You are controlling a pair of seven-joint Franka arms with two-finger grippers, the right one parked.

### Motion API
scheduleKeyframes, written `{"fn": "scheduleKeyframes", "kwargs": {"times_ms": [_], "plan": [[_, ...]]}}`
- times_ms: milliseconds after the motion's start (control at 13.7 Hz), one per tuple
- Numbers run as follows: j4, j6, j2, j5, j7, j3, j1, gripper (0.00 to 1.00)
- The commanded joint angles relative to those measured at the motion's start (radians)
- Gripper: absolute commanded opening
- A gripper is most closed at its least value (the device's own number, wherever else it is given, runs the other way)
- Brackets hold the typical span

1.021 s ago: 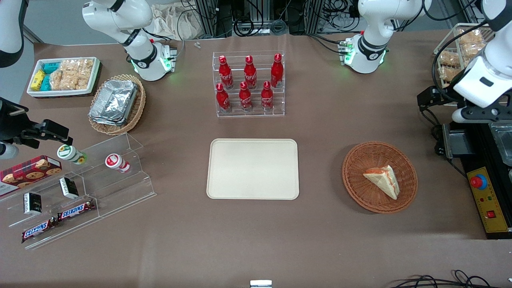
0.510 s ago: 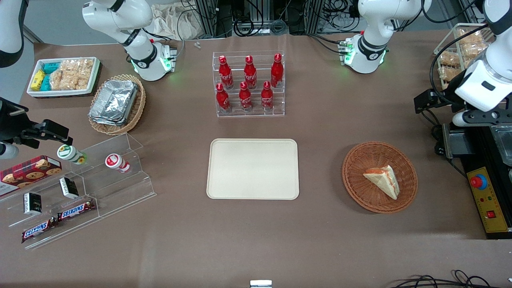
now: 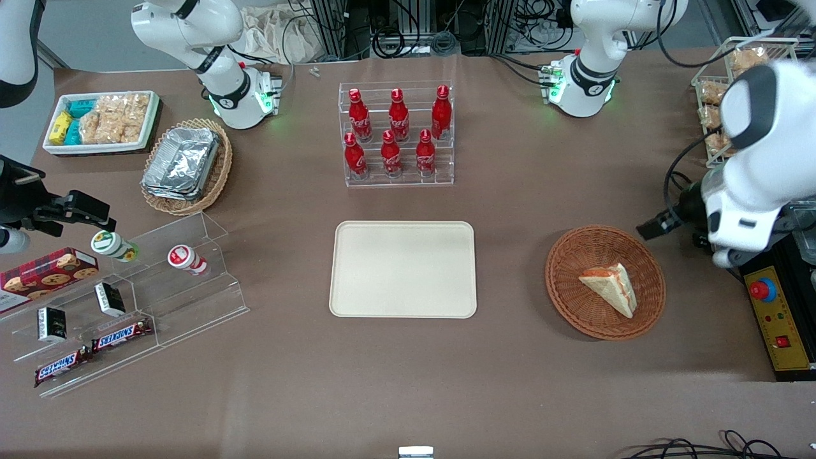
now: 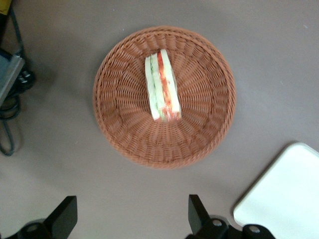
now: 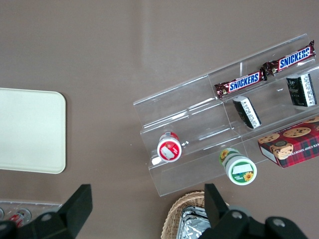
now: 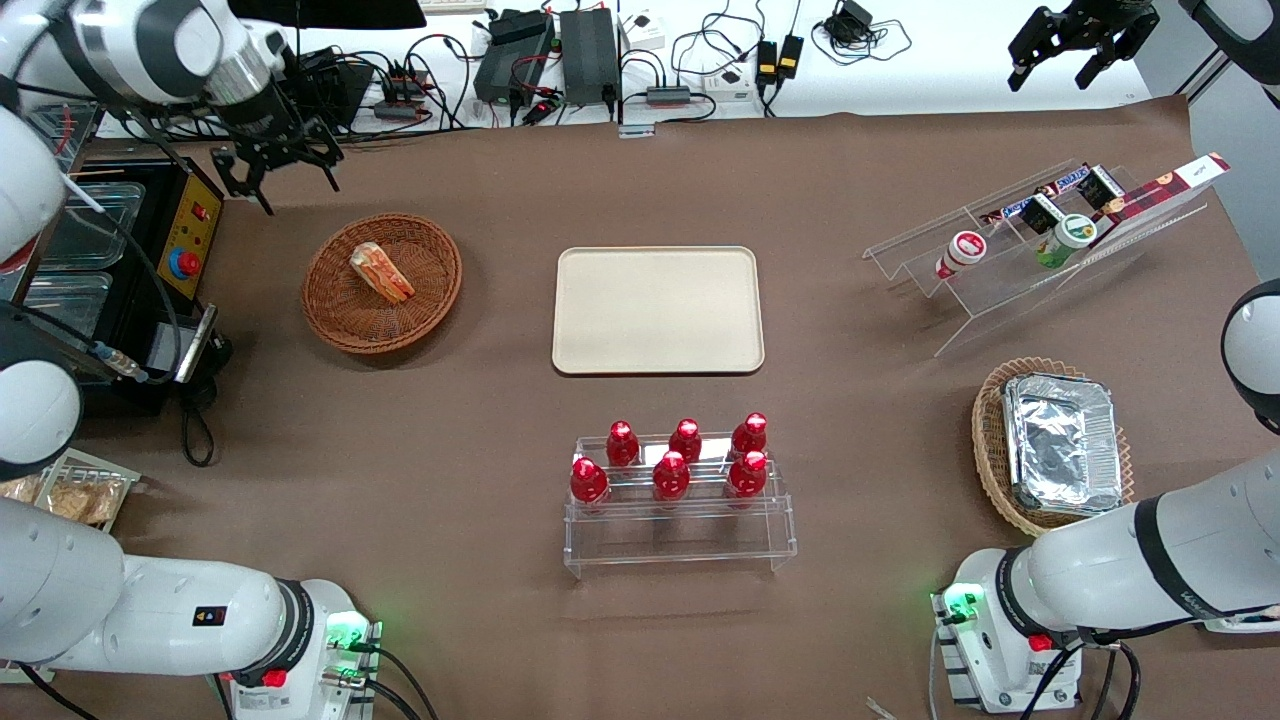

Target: Place sandwich from basket to tray

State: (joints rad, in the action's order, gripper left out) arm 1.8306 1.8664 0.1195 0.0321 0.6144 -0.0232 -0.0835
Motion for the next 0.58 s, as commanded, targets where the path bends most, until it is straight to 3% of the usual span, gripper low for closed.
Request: {"fn": "scheduleKeyframes", "kwargs": {"times_ms": [0, 219, 438, 510], "plan": [[0.103, 0.156, 0.054, 0.0, 0.057, -0.021, -0.001, 1.0], [0.214, 0.425, 0.146, 0.0, 0.105, -0.021, -0.002, 1.0], [0.23, 0.588, 0.248, 0.006, 0.105, -0.021, -0.002, 0.99], [0.231, 0.609, 0.264, 0.012, 0.111, -0.021, -0.002, 0.79]]}}
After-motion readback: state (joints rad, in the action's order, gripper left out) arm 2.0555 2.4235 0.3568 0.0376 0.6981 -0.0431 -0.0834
